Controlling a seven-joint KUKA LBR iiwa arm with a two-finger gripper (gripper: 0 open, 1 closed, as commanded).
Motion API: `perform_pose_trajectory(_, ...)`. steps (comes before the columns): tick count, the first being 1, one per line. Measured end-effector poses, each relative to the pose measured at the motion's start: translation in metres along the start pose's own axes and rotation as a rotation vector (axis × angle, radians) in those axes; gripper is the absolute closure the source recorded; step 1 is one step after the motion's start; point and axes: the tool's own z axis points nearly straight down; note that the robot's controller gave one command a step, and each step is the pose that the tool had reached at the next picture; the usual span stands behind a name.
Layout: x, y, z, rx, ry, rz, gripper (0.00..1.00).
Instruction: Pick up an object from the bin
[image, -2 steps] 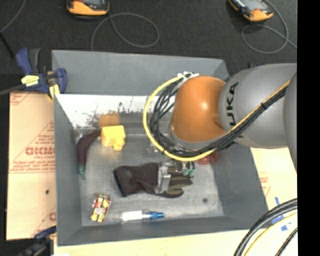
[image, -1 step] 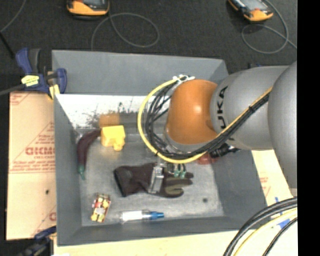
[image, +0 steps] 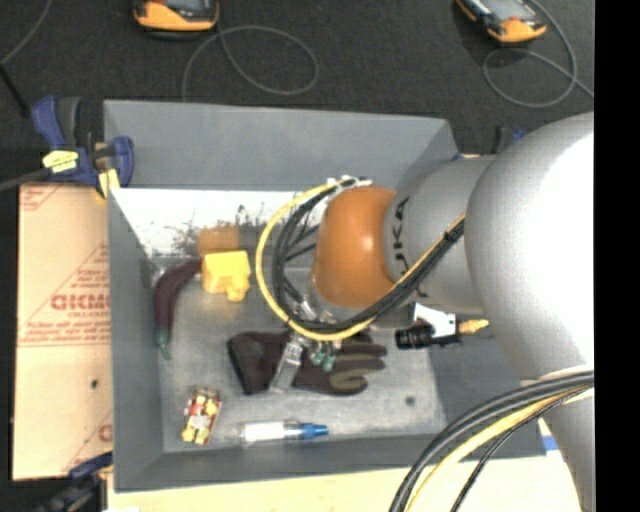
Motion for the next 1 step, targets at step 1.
perform_pose_trajectory(1,-0.0085,-0.0019,0.0347,-0.008,-0.016,-0.015,1.0)
